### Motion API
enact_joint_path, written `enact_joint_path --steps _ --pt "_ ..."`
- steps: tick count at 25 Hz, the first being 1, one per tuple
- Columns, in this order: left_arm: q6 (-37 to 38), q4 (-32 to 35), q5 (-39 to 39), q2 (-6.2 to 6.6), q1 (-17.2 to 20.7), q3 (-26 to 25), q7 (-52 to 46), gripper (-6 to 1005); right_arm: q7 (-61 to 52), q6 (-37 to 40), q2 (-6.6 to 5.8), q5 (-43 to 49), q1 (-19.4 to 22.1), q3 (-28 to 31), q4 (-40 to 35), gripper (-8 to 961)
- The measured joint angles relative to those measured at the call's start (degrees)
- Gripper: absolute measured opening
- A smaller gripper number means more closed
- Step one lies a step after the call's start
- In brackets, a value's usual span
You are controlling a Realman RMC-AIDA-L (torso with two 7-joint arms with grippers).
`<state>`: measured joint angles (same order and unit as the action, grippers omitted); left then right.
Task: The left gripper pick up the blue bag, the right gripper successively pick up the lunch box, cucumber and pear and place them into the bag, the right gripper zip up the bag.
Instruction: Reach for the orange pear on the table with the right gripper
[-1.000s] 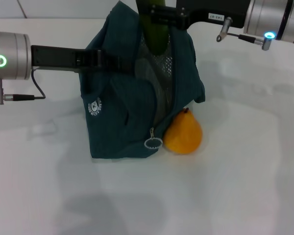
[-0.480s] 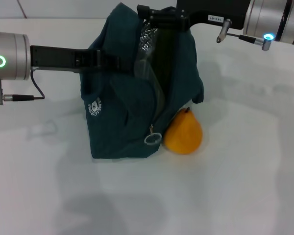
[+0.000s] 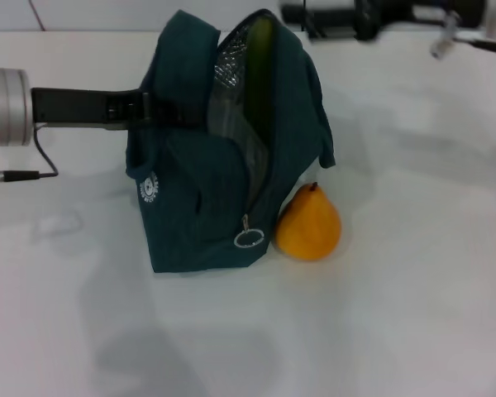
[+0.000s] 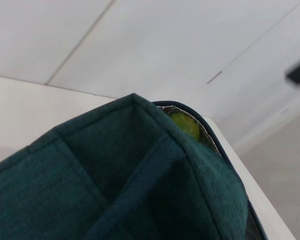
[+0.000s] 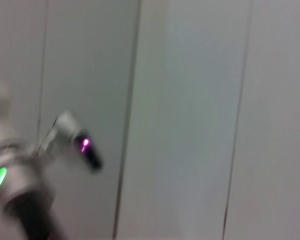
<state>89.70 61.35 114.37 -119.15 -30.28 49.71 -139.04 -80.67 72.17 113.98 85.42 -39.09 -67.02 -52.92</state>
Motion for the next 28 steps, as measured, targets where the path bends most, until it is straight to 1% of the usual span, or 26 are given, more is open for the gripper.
enact_joint_path --steps 2,4,8,11,14,18,21,28 --pt "0.0 -0.1 0.1 -0.08 0.6 -0.8 0.6 43 -4.8 2.2 -0.13 5.9 2.5 0.2 -5.3 848" --pt "0.0 -0.5 0.1 -0.09 0.9 -1.3 1.0 43 -7.4 5.0 -0.02 8.3 5.2 0.6 -8.4 848" --pt "-0.1 -1.8 0.0 -0.08 1.1 -2.2 1.8 43 -7.8 10.8 0.83 8.6 11.2 0.7 -12.2 847" --pt "-0.2 -2.9 -0.1 -0.05 1.5 -2.9 2.4 43 -7.2 14.7 1.18 8.0 14.0 0.8 -12.5 846" --pt "-0.2 -3.2 -0.1 0.01 1.9 -2.9 2.6 43 -5.9 18.3 1.2 7.1 15.9 0.8 -11.8 845" --pt "-0.2 -3.2 -0.1 -0.04 1.9 -2.9 2.8 43 -2.9 19.8 1.19 7.3 17.4 0.8 -10.1 844" --pt "-0.2 -3.2 0.1 -0.07 1.8 -2.9 2.8 43 0.0 19.8 0.95 7.4 17.9 0.8 -6.4 843" --pt "-0.1 -3.2 0.0 -0.19 1.7 -2.6 2.9 43 7.3 16.1 1.27 6.6 16.8 0.7 5.0 841"
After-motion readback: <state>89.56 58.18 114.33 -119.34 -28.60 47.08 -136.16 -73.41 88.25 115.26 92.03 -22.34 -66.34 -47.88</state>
